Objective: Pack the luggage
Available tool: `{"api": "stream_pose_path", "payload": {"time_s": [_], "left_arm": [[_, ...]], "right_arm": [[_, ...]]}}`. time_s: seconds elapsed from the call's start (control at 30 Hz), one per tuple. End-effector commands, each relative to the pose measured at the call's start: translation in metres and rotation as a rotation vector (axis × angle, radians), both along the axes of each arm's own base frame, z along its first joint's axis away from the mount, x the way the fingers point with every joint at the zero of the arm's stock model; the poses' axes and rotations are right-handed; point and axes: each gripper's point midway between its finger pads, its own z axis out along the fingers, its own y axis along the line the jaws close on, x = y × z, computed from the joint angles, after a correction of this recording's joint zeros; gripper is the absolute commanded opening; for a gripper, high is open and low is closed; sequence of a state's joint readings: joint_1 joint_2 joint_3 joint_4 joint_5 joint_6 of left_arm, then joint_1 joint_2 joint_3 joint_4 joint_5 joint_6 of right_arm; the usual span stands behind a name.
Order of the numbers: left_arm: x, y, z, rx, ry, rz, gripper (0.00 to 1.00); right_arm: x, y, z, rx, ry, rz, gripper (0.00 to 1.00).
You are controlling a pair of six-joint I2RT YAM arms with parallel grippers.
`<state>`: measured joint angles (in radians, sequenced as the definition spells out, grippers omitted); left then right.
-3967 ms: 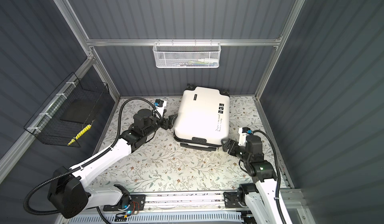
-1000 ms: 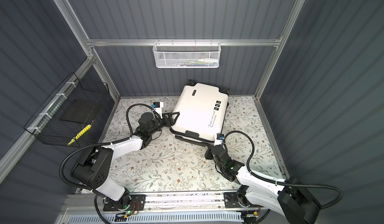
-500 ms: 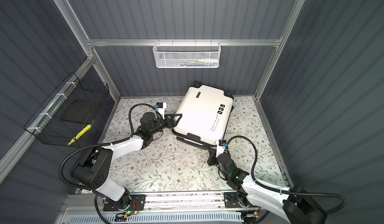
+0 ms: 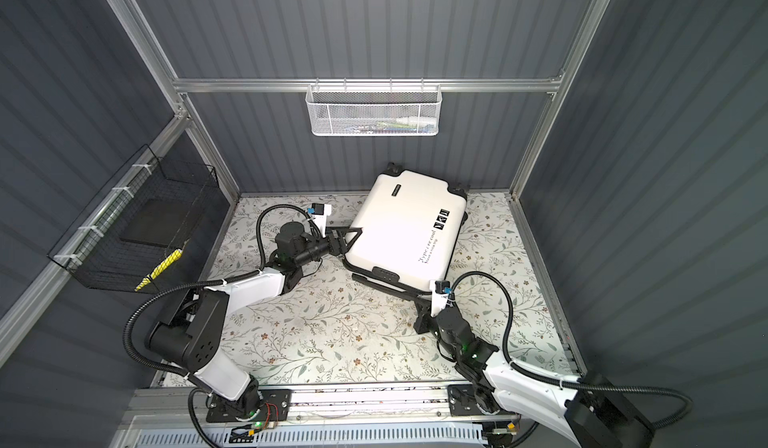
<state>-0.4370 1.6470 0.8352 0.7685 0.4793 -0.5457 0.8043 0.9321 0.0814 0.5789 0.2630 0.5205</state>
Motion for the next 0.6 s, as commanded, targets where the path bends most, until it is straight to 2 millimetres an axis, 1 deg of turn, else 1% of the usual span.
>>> {"api": "stream_pose_path", "payload": {"time_s": [0.0, 0.07, 0.13, 0.3, 0.37, 0.43, 0.47, 0.57], "left_arm": [[-0.046, -0.025, -0.057, 0.044, 0.178, -0.171, 0.75], [-0.049, -0.027, -0.058, 0.043, 0.178, -0.178, 0.75], [-0.051, -0.029, -0.056, 0.038, 0.175, -0.182, 0.75], [-0.054, -0.032, -0.059, 0.024, 0.175, -0.19, 0.74], [-0.053, -0.033, -0.059, 0.007, 0.181, -0.193, 0.73], [-0.054, -0.034, -0.059, 0.002, 0.183, -0.195, 0.73], [-0.054, -0.034, -0.059, -0.002, 0.182, -0.194, 0.73], [-0.053, -0.036, -0.058, -0.016, 0.183, -0.194, 0.72]], "right_arm": [[-0.004, 0.059, 0.055, 0.127, -0.111, 0.179, 0.0], [-0.002, 0.073, 0.059, 0.132, -0.114, 0.199, 0.0], [-0.002, 0.084, 0.059, 0.117, -0.11, 0.221, 0.0], [0.004, 0.087, 0.066, 0.115, -0.111, 0.199, 0.0], [0.004, 0.084, 0.062, 0.105, -0.095, 0.183, 0.0], [0.004, 0.074, 0.057, 0.11, -0.087, 0.149, 0.0], [0.003, 0.068, 0.057, 0.119, -0.088, 0.132, 0.0], [0.0, 0.059, 0.05, 0.113, -0.071, 0.11, 0.0]]}}
